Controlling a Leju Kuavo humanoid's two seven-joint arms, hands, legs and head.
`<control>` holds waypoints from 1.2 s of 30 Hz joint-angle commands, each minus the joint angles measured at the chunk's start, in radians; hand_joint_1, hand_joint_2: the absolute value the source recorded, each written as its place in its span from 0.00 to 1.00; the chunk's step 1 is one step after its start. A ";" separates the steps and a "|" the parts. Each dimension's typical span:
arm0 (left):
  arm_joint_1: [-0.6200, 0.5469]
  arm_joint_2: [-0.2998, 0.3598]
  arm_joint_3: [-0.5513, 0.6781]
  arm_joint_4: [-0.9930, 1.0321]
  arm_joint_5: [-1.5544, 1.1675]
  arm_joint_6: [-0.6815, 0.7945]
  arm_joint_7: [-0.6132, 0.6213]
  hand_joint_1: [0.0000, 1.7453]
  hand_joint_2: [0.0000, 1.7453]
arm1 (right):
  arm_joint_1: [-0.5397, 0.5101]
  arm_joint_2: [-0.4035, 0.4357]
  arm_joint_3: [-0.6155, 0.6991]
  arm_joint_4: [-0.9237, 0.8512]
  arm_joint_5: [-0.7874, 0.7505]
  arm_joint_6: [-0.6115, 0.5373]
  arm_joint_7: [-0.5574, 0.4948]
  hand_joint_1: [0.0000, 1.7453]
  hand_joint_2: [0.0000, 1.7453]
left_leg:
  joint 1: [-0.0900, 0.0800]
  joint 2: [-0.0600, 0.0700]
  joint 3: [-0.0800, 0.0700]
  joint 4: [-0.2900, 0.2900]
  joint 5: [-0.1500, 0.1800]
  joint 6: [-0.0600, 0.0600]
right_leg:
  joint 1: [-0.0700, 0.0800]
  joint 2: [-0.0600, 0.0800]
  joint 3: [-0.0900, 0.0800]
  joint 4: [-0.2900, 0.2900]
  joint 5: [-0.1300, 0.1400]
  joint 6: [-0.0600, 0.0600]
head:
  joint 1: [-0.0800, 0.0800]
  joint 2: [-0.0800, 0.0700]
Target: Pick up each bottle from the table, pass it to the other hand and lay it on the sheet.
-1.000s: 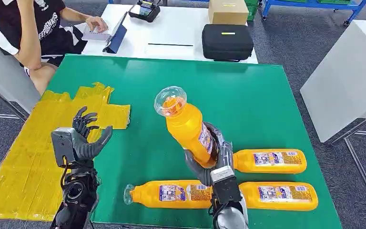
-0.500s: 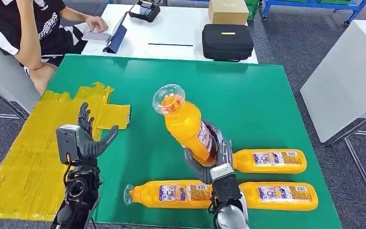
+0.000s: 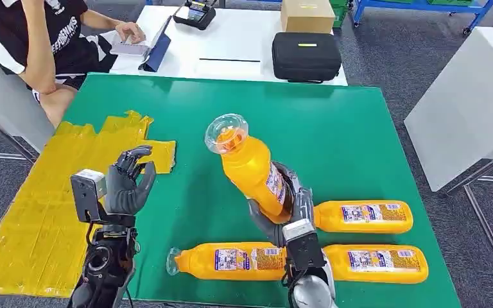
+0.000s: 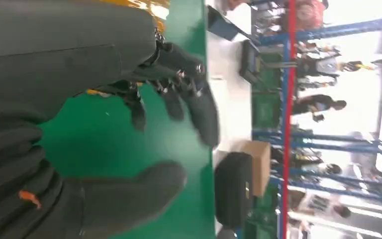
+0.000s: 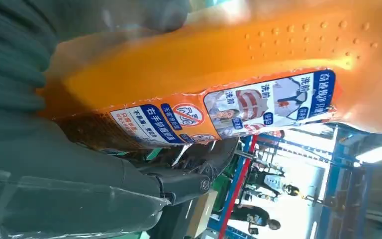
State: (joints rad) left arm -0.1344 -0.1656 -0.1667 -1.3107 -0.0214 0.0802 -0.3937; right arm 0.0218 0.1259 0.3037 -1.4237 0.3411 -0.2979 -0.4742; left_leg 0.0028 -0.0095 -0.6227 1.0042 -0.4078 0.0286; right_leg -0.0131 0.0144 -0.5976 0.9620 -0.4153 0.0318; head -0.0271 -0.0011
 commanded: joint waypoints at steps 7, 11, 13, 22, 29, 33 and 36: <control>0.004 0.044 -0.052 -0.042 0.008 -0.034 0.011 0.00 1.00 | -0.020 0.019 -0.019 0.014 0.010 0.006 0.004 1.00 1.00 | 0.000 0.002 0.006 -0.001 -0.002 -0.002 | 0.000 0.000 0.005 0.000 -0.002 -0.002 | 0.000 0.000; 0.004 0.044 -0.052 -0.042 0.008 -0.034 0.011 0.00 1.00 | -0.020 0.019 -0.019 0.014 0.010 0.006 0.004 1.00 1.00 | 0.000 0.001 0.006 -0.001 -0.002 -0.002 | 0.000 0.000 0.005 0.000 -0.002 -0.002 | 0.000 0.000; 0.004 0.044 -0.052 -0.042 0.008 -0.034 0.011 0.00 1.00 | -0.020 0.019 -0.019 0.014 0.010 0.006 0.004 1.00 1.00 | 0.000 0.001 0.005 -0.001 -0.002 -0.002 | 0.000 0.000 0.005 0.000 -0.002 -0.001 | 0.000 0.000; 0.011 0.060 -0.073 -0.066 0.065 -0.105 0.025 0.00 1.00 | -0.018 0.020 -0.029 0.008 0.010 0.006 0.004 1.00 1.00 | 0.000 0.002 0.007 0.000 -0.003 -0.002 | 0.000 0.000 0.006 0.000 -0.003 -0.002 | 0.000 0.000; 0.034 0.073 -0.118 -0.089 0.090 -0.160 0.033 0.00 1.00 | -0.025 0.017 -0.015 0.026 0.011 0.010 0.008 1.00 1.00 | 0.000 0.002 0.007 0.000 -0.003 -0.002 | 0.000 0.000 0.007 0.000 -0.003 -0.002 | 0.000 0.000; 0.053 0.080 -0.134 -0.106 0.132 -0.219 0.033 0.00 1.00 | -0.052 0.010 -0.003 0.074 0.011 0.007 0.000 1.00 1.00 | 0.000 0.002 0.006 -0.001 -0.002 -0.002 | 0.000 0.000 0.005 0.000 -0.002 -0.002 | 0.000 0.000; 0.072 0.093 -0.156 -0.150 0.170 -0.285 0.028 0.00 1.00 | -0.098 0.014 0.003 0.153 0.009 0.003 -0.010 1.00 1.00 | 0.000 0.003 0.005 -0.001 -0.002 -0.001 | 0.000 0.002 0.004 -0.001 -0.001 -0.001 | 0.000 0.000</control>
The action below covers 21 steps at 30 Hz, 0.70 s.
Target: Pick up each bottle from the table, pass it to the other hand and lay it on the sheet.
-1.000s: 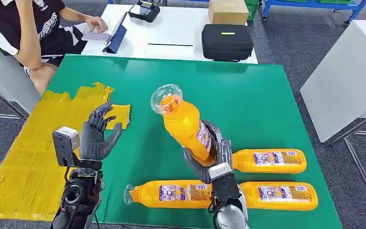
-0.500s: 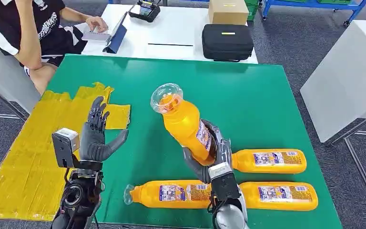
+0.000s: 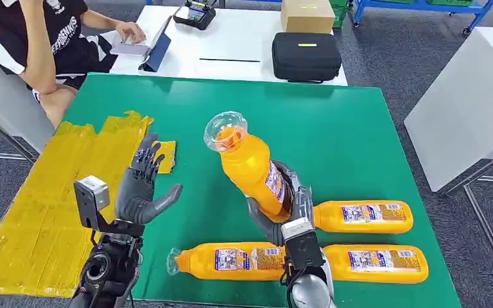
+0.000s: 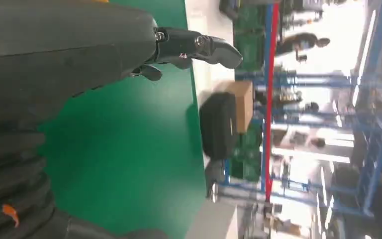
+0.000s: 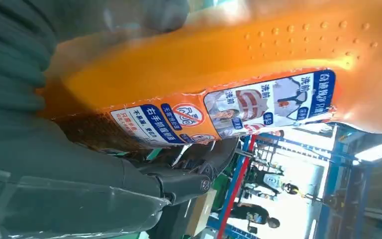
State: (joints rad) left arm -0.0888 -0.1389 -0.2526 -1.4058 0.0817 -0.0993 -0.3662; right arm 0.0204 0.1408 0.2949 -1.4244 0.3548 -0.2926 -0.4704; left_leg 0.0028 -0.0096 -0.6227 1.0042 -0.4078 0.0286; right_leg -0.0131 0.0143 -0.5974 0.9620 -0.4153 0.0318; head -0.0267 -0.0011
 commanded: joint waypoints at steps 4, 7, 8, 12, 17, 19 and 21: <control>0.016 0.072 -0.095 -0.076 0.076 -0.133 0.003 0.00 1.00 | -0.193 0.015 0.054 0.283 -0.030 0.027 -0.047 1.00 1.00 | 0.000 0.005 0.008 -0.001 -0.003 -0.002 | 0.001 0.003 0.006 0.000 -0.002 -0.002 | 0.000 0.000; -0.010 0.072 -0.117 -0.078 0.073 -0.134 0.014 0.00 1.00 | -0.269 0.043 0.088 0.366 -0.048 0.033 -0.050 1.00 1.00 | 0.000 0.006 0.006 -0.001 -0.002 -0.002 | 0.000 0.004 0.004 0.000 -0.001 -0.002 | 0.000 0.000; -0.019 0.072 -0.122 -0.076 0.076 -0.132 0.017 0.00 1.00 | -0.291 0.048 0.101 0.386 -0.056 0.044 -0.047 1.00 1.00 | 0.000 0.005 0.003 0.000 -0.001 -0.002 | 0.001 0.003 0.002 0.000 0.000 -0.001 | 0.000 0.000; -0.033 0.069 -0.127 -0.061 0.080 -0.126 0.026 0.00 1.00 | -0.330 0.063 0.117 0.424 -0.065 0.051 -0.032 1.00 1.00 | 0.000 0.003 0.004 -0.001 0.000 -0.001 | 0.001 0.001 0.003 0.000 0.000 -0.002 | 0.000 0.000; -0.043 0.070 -0.128 -0.050 0.079 -0.127 0.026 0.00 1.00 | -0.340 0.069 0.121 0.445 -0.067 0.055 -0.030 1.00 1.00 | 0.000 0.002 0.007 -0.001 -0.001 -0.002 | 0.000 0.000 0.006 0.000 -0.002 -0.002 | 0.000 0.000; -0.043 0.070 -0.128 -0.050 0.079 -0.127 0.026 0.00 1.00 | -0.340 0.069 0.121 0.445 -0.067 0.055 -0.030 1.00 1.00 | 0.000 0.002 0.007 -0.001 -0.001 -0.002 | 0.000 0.000 0.006 0.000 -0.002 -0.002 | 0.000 0.000; -0.043 0.070 -0.128 -0.050 0.079 -0.127 0.026 0.00 1.00 | -0.340 0.069 0.121 0.445 -0.067 0.055 -0.030 1.00 1.00 | 0.000 0.001 0.003 -0.001 0.000 -0.001 | 0.000 0.000 0.003 0.000 0.000 -0.001 | 0.000 0.000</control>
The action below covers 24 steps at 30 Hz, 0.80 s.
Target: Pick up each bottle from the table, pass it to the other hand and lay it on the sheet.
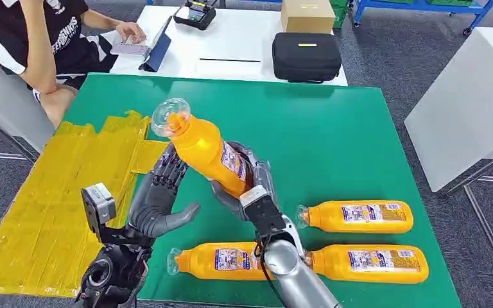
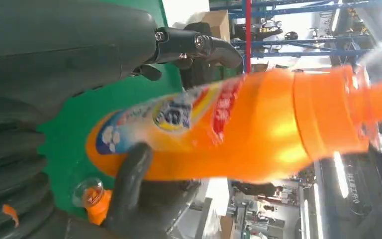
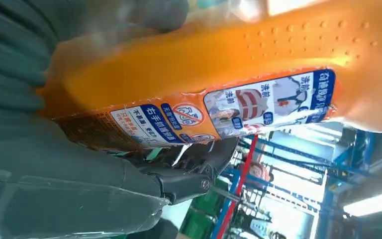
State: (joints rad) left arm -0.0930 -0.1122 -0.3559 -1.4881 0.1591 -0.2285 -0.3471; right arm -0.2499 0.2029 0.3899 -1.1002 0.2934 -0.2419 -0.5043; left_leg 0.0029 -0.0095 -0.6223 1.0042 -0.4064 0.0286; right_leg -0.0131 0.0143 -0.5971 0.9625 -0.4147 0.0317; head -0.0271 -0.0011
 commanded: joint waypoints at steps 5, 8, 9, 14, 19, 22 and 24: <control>-0.054 0.043 -0.028 0.044 0.007 0.007 0.003 0.00 1.00 | -0.092 0.014 0.047 0.158 0.001 0.029 0.008 1.00 1.00 | 0.000 0.001 0.005 -0.001 -0.002 -0.002 | 0.000 0.000 0.004 0.000 -0.002 -0.002 | 0.000 0.000; -0.089 0.027 -0.021 0.076 0.013 0.015 0.007 0.00 1.00 | -0.121 0.038 0.108 0.217 0.029 0.050 0.016 1.00 1.00 | 0.000 0.002 0.006 0.000 -0.002 -0.002 | 0.000 0.000 0.005 0.001 -0.002 -0.002 | 0.000 0.000; -0.096 0.023 -0.017 0.083 0.015 0.020 0.011 0.00 1.00 | -0.119 0.046 0.123 0.225 0.033 0.054 0.015 1.00 1.00 | 0.000 0.001 0.004 0.000 -0.001 -0.002 | 0.000 0.000 0.003 0.000 -0.001 -0.002 | 0.000 0.000; -0.134 0.007 0.009 0.142 0.021 0.056 0.020 0.00 1.00 | -0.105 0.072 0.230 0.248 0.064 0.074 0.024 1.00 1.00 | 0.001 0.001 0.005 -0.001 -0.002 -0.002 | 0.001 -0.001 0.004 -0.001 -0.002 -0.002 | 0.000 0.000; -0.123 0.005 0.022 0.206 0.063 0.041 0.006 0.00 1.00 | -0.073 0.058 0.282 0.250 0.066 0.069 0.018 1.00 1.00 | 0.000 0.000 0.010 -0.002 -0.003 -0.002 | 0.001 -0.002 0.009 -0.001 -0.003 -0.002 | 0.000 0.000; -0.127 0.007 0.026 0.231 0.074 0.043 0.000 0.00 1.00 | -0.055 0.045 0.302 0.222 0.066 0.075 0.007 1.00 1.00 | 0.000 0.000 0.006 -0.002 -0.002 -0.001 | 0.000 -0.002 0.005 -0.001 -0.002 -0.001 | 0.000 0.000; -0.127 0.007 0.026 0.231 0.074 0.043 0.000 0.00 1.00 | -0.055 0.045 0.302 0.222 0.066 0.075 0.007 1.00 1.00 | 0.001 -0.001 0.005 -0.001 -0.001 -0.001 | 0.001 -0.002 0.005 -0.001 -0.002 -0.001 | 0.000 0.000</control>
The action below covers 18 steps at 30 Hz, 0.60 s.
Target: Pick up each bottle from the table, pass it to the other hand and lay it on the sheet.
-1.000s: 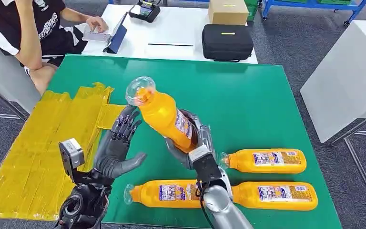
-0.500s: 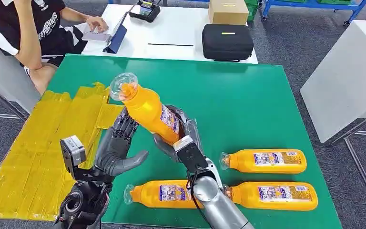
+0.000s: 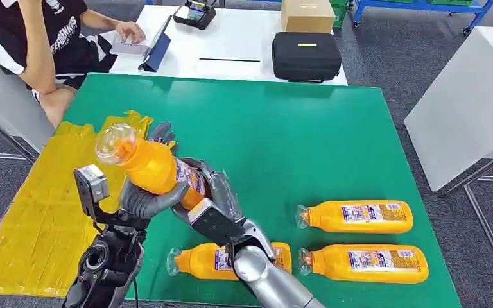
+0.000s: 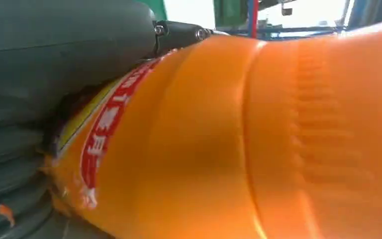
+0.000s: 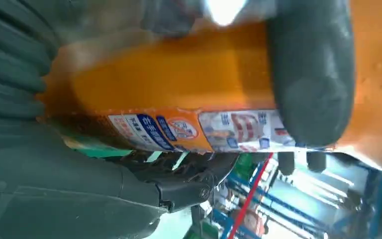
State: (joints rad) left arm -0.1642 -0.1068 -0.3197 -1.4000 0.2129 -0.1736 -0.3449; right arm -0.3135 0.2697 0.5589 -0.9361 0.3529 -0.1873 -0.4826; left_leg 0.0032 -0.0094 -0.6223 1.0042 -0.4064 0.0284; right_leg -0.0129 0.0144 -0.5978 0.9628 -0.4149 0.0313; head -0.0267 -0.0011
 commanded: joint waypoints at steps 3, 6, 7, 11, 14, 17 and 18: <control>-0.062 0.000 -0.009 0.147 0.023 -0.012 -0.002 0.00 1.00 | 0.010 -0.022 0.135 0.047 0.007 0.020 -0.014 1.00 1.00 | 0.000 -0.001 0.005 -0.001 -0.002 -0.001 | 0.000 -0.003 0.006 -0.001 -0.002 -0.001 | 0.000 0.000; -0.062 0.000 -0.009 0.147 0.023 -0.012 -0.002 0.00 1.00 | 0.010 -0.022 0.135 0.047 0.007 0.020 -0.014 1.00 1.00 | 0.000 -0.001 0.003 -0.001 -0.001 -0.001 | 0.000 -0.002 0.003 -0.001 -0.001 -0.001 | 0.000 0.000; -0.062 0.000 -0.009 0.147 0.023 -0.012 -0.002 0.00 1.00 | 0.010 -0.022 0.135 0.047 0.007 0.020 -0.014 1.00 1.00 | 0.000 -0.001 0.003 -0.001 -0.001 -0.001 | 0.000 -0.002 0.003 -0.001 -0.001 -0.001 | 0.000 0.000; -0.062 0.000 -0.009 0.147 0.023 -0.012 -0.002 0.00 1.00 | 0.010 -0.022 0.135 0.047 0.007 0.020 -0.014 1.00 1.00 | 0.000 -0.001 0.006 -0.001 -0.002 -0.002 | 0.000 -0.003 0.006 -0.001 -0.003 -0.002 | 0.000 0.000; -0.062 0.000 -0.009 0.147 0.023 -0.012 -0.002 0.00 1.00 | 0.010 -0.022 0.135 0.047 0.007 0.020 -0.014 1.00 1.00 | 0.000 -0.001 0.005 -0.001 -0.002 -0.001 | 0.000 -0.003 0.005 -0.001 -0.002 -0.001 | 0.000 0.000; -0.062 -0.003 -0.002 0.151 0.032 -0.007 0.002 0.00 1.00 | 0.009 -0.022 0.144 0.044 0.011 0.027 -0.015 1.00 1.00 | 0.000 -0.001 0.006 -0.001 -0.003 -0.002 | 0.000 -0.003 0.007 -0.001 -0.003 -0.001 | 0.000 0.000; -0.064 -0.004 0.005 0.161 0.044 -0.006 0.005 0.00 1.00 | 0.010 -0.022 0.158 0.039 0.018 0.032 -0.015 1.00 1.00 | 0.000 -0.001 0.004 -0.001 -0.002 -0.001 | 0.001 -0.002 0.005 -0.001 -0.002 -0.001 | 0.000 0.000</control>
State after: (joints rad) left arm -0.1612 -0.1068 -0.3098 -1.3325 0.2361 -0.1881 -0.3574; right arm -0.3076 0.2575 0.5821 -0.9209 0.3498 -0.1873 -0.4841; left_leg 0.0030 -0.0093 -0.6223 1.0042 -0.4064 0.0285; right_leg -0.0132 0.0145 -0.5978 0.9626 -0.4148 0.0314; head -0.0267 -0.0011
